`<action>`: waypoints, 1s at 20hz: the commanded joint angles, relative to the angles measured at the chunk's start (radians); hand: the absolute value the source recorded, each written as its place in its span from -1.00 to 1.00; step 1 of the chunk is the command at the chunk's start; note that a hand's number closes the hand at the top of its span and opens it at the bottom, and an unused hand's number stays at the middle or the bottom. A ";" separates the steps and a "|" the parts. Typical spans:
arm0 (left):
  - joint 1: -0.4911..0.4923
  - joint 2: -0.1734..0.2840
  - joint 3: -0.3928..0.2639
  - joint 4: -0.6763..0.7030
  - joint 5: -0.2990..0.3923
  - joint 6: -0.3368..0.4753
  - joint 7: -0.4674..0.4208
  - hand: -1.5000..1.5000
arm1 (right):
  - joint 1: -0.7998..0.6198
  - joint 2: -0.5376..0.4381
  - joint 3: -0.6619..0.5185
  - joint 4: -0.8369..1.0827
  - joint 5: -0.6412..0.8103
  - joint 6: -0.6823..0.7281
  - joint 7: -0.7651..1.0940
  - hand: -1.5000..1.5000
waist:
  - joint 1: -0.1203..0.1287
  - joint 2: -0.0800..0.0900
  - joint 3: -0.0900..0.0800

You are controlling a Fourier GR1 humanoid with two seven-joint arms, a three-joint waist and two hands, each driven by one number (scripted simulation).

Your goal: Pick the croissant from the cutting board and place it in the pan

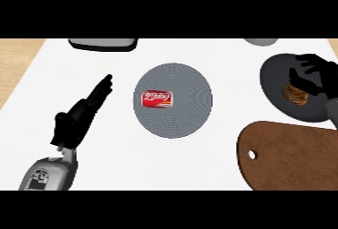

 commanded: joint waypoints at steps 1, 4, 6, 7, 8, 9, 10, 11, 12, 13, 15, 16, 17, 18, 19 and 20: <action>0.014 -0.004 -0.003 -0.001 0.001 -0.003 -0.021 0.00 | -0.022 -0.029 -0.036 0.043 -0.034 0.077 -0.032 -1.00 | 0.016 0.011 0.005; -0.025 -0.008 -0.007 -0.002 -0.004 -0.001 0.005 0.00 | -0.031 0.030 -0.106 0.045 -0.109 0.073 -0.060 -1.00 | 0.014 0.012 0.006; -0.011 0.006 0.006 0.004 0.009 -0.015 0.003 0.00 | -0.059 0.004 -0.159 0.030 -0.167 0.126 -0.098 -1.00 | 0.011 0.009 0.006; -0.022 0.017 0.020 0.014 0.006 -0.012 -0.001 0.00 | -0.039 0.033 -0.196 0.024 -0.206 0.111 -0.140 -1.00 | 0.007 0.012 0.007; -0.017 0.003 0.015 -0.006 0.021 -0.013 0.019 0.00 | -0.054 -0.002 -0.221 0.020 -0.231 0.148 -0.148 -1.00 | 0.011 0.010 0.008; -0.022 -0.007 0.004 -0.028 0.010 0.001 0.042 0.00 | -0.032 0.003 -0.254 0.026 -0.266 0.167 -0.174 -1.00 | 0.005 0.007 0.009; -0.002 0.016 0.014 0.000 0.014 -0.024 -0.004 0.00 | -0.027 0.002 -0.271 0.027 -0.285 0.192 -0.199 -1.00 | 0.003 0.010 0.007; -0.028 0.022 0.036 0.007 0.022 -0.019 0.003 0.00 | -0.021 -0.026 -0.282 0.043 -0.296 0.246 -0.190 -1.00 | -0.003 0.012 0.007; -0.007 0.023 0.032 0.022 0.027 -0.033 -0.032 0.00 | -0.041 -0.022 -0.302 0.044 -0.317 0.253 -0.177 -1.00 | 0.003 0.013 0.006; -0.012 0.011 0.025 0.016 0.014 -0.014 -0.013 0.00 | -0.037 -0.053 -0.311 0.056 -0.329 0.332 -0.182 -1.00 | 0.001 0.013 0.007; -0.010 0.007 0.019 0.023 0.008 -0.013 -0.026 0.00 | 0.000 -0.079 -0.324 0.070 -0.346 0.422 -0.213 -1.00 | -0.010 0.010 0.006; 0.022 -0.003 0.007 0.030 -0.005 -0.004 -0.041 0.00 | 0.021 -0.096 -0.323 0.070 -0.346 0.454 -0.233 -1.00 | -0.011 0.008 0.006; -0.008 0.013 0.026 0.025 0.002 -0.008 -0.029 0.00 | 0.047 -0.097 -0.322 0.072 -0.345 0.476 -0.260 -1.00 | -0.010 0.010 0.007; 0.001 -0.003 0.006 -0.008 -0.004 0.001 -0.009 0.00 | 0.052 -0.132 -0.323 0.073 -0.347 0.524 -0.256 -1.00 | -0.010 0.004 0.007; -0.006 0.006 0.023 0.027 0.008 -0.010 -0.014 0.00 | 0.073 -0.121 -0.325 0.073 -0.352 0.549 -0.289 -1.00 | -0.016 0.006 0.006; -0.024 0.010 0.029 -0.005 0.017 -0.011 0.011 0.00 | 0.105 -0.132 -0.328 0.073 -0.355 0.582 -0.324 -1.00 | -0.014 0.007 0.009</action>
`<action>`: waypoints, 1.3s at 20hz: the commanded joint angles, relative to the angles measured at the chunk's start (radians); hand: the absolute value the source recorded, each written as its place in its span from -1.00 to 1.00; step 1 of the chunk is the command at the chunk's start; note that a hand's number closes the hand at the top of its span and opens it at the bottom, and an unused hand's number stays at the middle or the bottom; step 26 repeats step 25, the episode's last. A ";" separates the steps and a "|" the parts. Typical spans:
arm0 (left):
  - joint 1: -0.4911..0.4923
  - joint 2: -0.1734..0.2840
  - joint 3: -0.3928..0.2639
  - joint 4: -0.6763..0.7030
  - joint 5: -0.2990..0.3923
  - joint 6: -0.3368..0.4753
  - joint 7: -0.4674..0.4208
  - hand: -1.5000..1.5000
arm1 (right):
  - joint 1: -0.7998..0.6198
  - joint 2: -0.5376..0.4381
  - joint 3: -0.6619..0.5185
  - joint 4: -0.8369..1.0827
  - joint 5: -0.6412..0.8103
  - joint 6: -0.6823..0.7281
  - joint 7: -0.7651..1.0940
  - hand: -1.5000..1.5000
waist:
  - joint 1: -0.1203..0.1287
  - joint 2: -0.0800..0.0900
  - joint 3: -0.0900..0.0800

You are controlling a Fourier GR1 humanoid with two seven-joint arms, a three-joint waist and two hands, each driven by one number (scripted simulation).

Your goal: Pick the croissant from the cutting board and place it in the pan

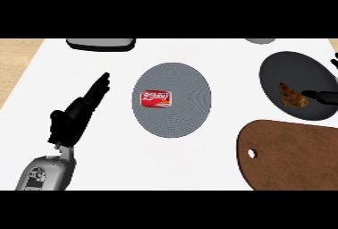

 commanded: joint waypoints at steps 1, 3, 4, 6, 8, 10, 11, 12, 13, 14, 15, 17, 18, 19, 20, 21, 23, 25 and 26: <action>-0.010 -0.008 0.008 0.032 -0.001 0.008 -0.006 0.00 | 0.044 -0.051 -0.017 0.000 -0.023 0.146 -0.065 -1.00 | -0.011 -0.002 -0.001; 0.054 0.008 0.001 -0.031 0.007 -0.011 -0.010 0.00 | 0.099 -0.063 -0.039 -0.017 -0.046 0.173 -0.157 -1.00 | -0.001 -0.009 0.000; 0.017 0.026 0.030 -0.005 0.023 -0.023 0.001 0.00 | 0.112 -0.066 -0.037 -0.018 -0.046 0.195 -0.172 -1.00 | -0.011 -0.008 0.000; 0.040 0.028 0.019 -0.042 0.014 -0.021 0.001 0.00 | 0.140 -0.075 -0.027 -0.031 -0.038 0.215 -0.218 -1.00 | -0.004 -0.011 0.000; 0.009 0.012 0.016 -0.009 0.006 -0.008 0.016 0.00 | 0.202 -0.075 -0.027 -0.029 -0.042 0.247 -0.267 -1.00 | -0.022 -0.010 0.000; 0.033 0.009 0.022 -0.024 0.005 0.004 0.025 0.00 | 0.202 -0.050 -0.031 -0.031 -0.051 0.239 -0.269 -1.00 | -0.018 -0.015 -0.001; -0.011 0.016 0.042 0.000 0.024 -0.007 0.036 0.00 | 0.186 -0.074 -0.039 -0.037 -0.063 0.269 -0.257 -1.00 | -0.025 -0.015 -0.001; 0.038 0.030 0.033 -0.018 0.014 -0.021 -0.008 0.00 | 0.226 -0.050 -0.040 -0.031 -0.065 0.256 -0.283 -1.00 | -0.019 -0.014 -0.001; 0.054 0.018 0.024 -0.026 0.018 -0.021 -0.006 0.00 | 0.216 -0.068 -0.033 -0.035 -0.061 0.274 -0.264 -1.00 | -0.017 -0.016 -0.001; 0.007 0.022 0.029 -0.051 0.024 -0.018 0.058 0.00 | 0.227 -0.056 -0.028 -0.040 -0.061 0.273 -0.276 -1.00 | -0.025 -0.020 -0.001; 0.044 0.004 0.023 -0.048 0.024 -0.009 0.027 0.00 | 0.259 -0.071 -0.022 -0.042 -0.056 0.295 -0.298 -1.00 | -0.022 -0.017 -0.001; 0.046 0.018 0.033 0.002 0.006 -0.011 -0.015 0.00 | 0.298 -0.066 -0.018 -0.056 -0.060 0.312 -0.344 -1.00 | -0.035 -0.018 -0.001; 0.020 0.026 0.034 -0.034 0.016 -0.018 0.031 0.00 | 0.278 -0.026 -0.018 -0.056 -0.064 0.269 -0.330 -1.00 | -0.028 -0.020 -0.001; 0.107 0.025 0.021 -0.048 0.008 -0.025 -0.030 0.00 | 0.329 -0.050 -0.020 -0.069 -0.069 0.301 -0.379 -1.00 | -0.031 -0.024 -0.002; 0.042 -0.001 0.015 -0.039 -0.002 0.005 0.018 0.00 | 0.298 -0.062 -0.019 -0.065 -0.072 0.312 -0.339 -1.00 | -0.032 -0.020 -0.001; 0.029 0.008 0.024 -0.033 0.005 -0.002 0.036 0.00 | 0.312 -0.063 -0.017 -0.067 -0.073 0.309 -0.346 -1.00 | -0.035 -0.020 -0.001; 0.069 0.021 0.044 0.005 0.016 -0.019 -0.038 0.00 | 0.354 -0.036 -0.020 -0.074 -0.083 0.294 -0.391 -1.00 | -0.038 -0.019 -0.001; 0.062 0.019 0.034 -0.036 0.006 -0.012 0.007 0.00 | 0.342 -0.038 -0.009 -0.072 -0.076 0.265 -0.353 -1.00 | -0.032 -0.022 -0.002; 0.062 0.019 0.034 -0.036 0.006 -0.012 0.007 0.00 | 0.342 -0.038 -0.009 -0.072 -0.076 0.265 -0.353 -1.00 | -0.032 -0.022 -0.002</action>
